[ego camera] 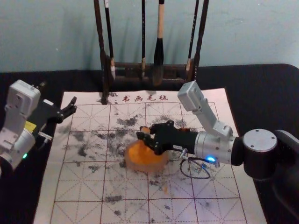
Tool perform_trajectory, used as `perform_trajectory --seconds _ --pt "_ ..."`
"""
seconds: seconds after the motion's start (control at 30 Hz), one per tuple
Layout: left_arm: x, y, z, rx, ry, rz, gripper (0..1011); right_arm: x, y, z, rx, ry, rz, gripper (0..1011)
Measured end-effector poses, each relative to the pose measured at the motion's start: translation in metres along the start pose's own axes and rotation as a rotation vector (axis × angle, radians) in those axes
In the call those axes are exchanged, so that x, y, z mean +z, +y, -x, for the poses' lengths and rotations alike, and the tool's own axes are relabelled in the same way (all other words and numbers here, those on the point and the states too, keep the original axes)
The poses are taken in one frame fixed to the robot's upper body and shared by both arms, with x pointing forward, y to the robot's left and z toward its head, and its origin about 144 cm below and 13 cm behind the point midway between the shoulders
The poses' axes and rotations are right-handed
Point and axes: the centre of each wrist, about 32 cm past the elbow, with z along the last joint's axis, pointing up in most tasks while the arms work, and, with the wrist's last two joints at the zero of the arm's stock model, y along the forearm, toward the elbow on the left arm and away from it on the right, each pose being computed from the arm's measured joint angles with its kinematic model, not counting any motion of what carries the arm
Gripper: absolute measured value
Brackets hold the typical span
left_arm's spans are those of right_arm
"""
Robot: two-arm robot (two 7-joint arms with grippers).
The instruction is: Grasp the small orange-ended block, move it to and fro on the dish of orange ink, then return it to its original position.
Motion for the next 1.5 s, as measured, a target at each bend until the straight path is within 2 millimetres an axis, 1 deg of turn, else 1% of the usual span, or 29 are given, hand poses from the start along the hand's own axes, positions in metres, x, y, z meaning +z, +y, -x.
perform_trajectory --seconds 0.3,0.53,0.7,0.9,1.07,1.23,1.3,1.37,1.4,1.5 --pt "0.000 0.000 0.000 0.000 0.000 0.000 1001 -0.002 -0.009 -0.001 -0.031 0.003 0.000 111" --pt "0.000 0.000 0.000 0.000 0.000 0.000 1001 -0.001 -0.011 0.001 -0.038 0.002 -0.002 111" --pt "0.000 0.000 0.000 0.000 0.000 0.000 1001 0.002 -0.012 0.002 -0.047 0.000 -0.015 111" --pt "0.000 0.000 0.000 0.000 0.000 0.000 1001 0.013 -0.020 0.009 -0.085 -0.012 -0.058 111" --pt "0.000 0.000 0.000 0.000 0.000 0.000 1001 0.026 -0.035 0.021 -0.156 -0.017 -0.110 111" --pt "0.000 0.000 0.000 0.000 0.000 0.000 1001 0.032 -0.049 0.031 -0.209 -0.023 -0.138 111" --pt "0.000 0.000 0.000 0.000 0.000 0.000 1001 0.033 -0.056 0.035 -0.233 -0.031 -0.143 111" --pt "0.000 0.000 0.000 0.000 0.000 0.000 1001 0.033 -0.058 0.036 -0.241 -0.034 -0.141 111" --pt "0.000 0.000 0.000 0.000 0.000 0.000 1001 0.031 -0.064 0.038 -0.262 -0.038 -0.134 111" --pt "0.000 0.000 0.000 0.000 0.000 0.000 1001 0.028 -0.069 0.040 -0.280 -0.035 -0.120 111"
